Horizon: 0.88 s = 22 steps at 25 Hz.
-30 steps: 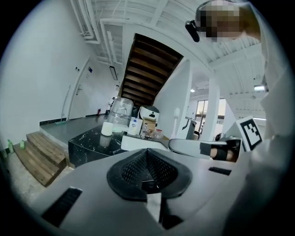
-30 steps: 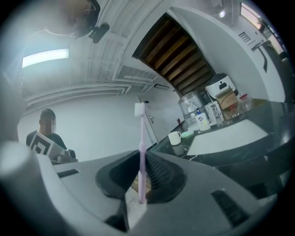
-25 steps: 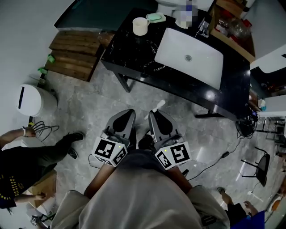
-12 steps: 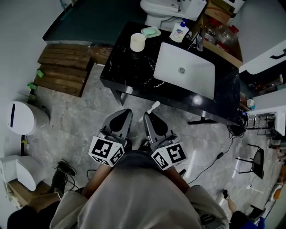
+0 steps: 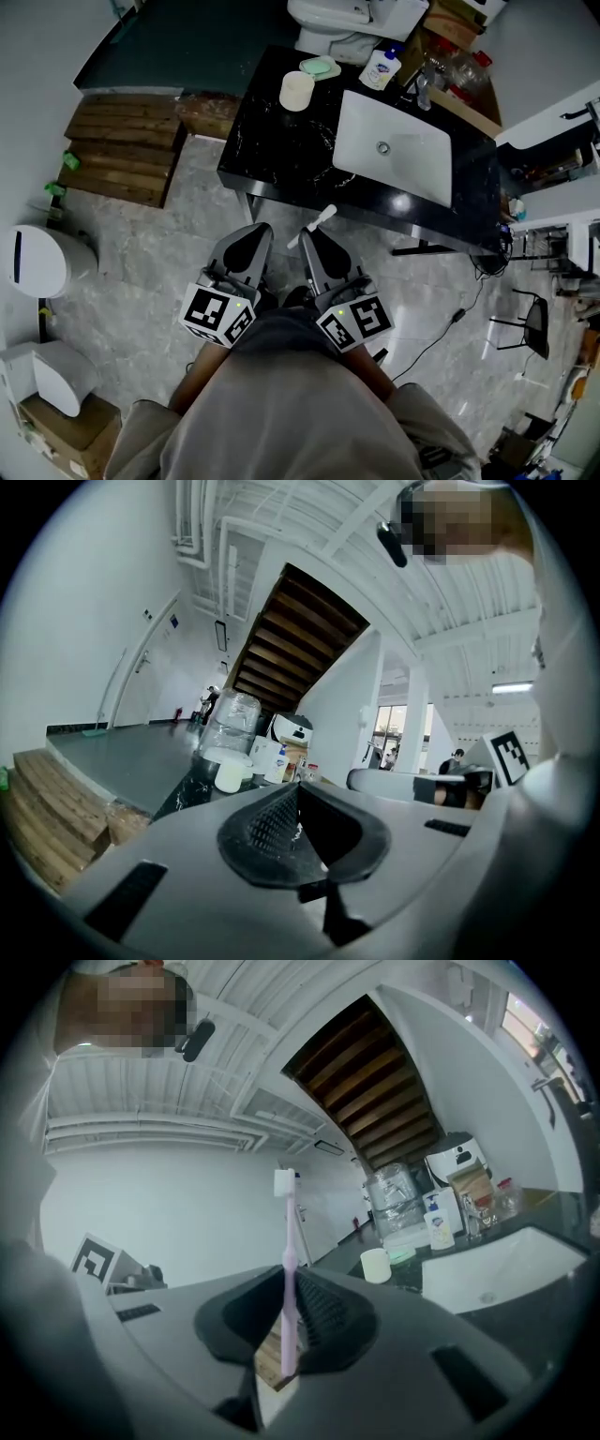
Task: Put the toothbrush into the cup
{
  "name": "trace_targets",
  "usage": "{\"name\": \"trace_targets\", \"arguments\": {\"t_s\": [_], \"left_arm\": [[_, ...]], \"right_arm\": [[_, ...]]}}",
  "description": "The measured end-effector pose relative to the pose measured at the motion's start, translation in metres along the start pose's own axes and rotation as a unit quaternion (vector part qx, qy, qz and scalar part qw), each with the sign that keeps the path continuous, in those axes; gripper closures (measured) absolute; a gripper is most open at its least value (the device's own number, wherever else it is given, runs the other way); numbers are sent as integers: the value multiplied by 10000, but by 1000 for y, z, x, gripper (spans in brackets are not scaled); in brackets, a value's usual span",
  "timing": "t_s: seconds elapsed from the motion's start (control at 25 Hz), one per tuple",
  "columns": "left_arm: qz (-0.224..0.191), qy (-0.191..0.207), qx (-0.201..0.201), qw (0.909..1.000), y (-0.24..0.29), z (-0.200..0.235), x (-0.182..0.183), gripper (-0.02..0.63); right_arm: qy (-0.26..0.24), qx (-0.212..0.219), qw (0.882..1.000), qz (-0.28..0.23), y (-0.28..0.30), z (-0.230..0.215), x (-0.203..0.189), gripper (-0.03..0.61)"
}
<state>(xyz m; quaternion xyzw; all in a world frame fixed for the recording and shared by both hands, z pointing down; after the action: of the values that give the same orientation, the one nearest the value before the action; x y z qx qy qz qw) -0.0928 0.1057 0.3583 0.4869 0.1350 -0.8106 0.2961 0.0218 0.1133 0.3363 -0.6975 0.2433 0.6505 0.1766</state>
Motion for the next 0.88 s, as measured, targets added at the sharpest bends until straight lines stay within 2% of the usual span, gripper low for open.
{"name": "trace_targets", "arguments": {"t_s": [0.44, 0.88], "left_arm": [[75, -117, -101, 9999, -7, 30, 6, 604], [184, -62, -190, 9996, 39, 68, 30, 603]], "right_arm": [[-24, 53, 10000, -27, 27, 18, -2, 529], [114, 15, 9999, -59, 86, -10, -1, 529]]}}
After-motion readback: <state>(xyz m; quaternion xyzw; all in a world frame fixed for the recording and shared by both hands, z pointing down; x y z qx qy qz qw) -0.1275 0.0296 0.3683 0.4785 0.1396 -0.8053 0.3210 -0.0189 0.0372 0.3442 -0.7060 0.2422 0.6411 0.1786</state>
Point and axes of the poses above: the fingertips, and each gripper's own axes: y forward along the fingers, z to its left, x out of its top, the point moved 4 cm from there along -y, backward along the fingers, and after that the axes turned 10 degrees about -y, right-handed, at the moved point
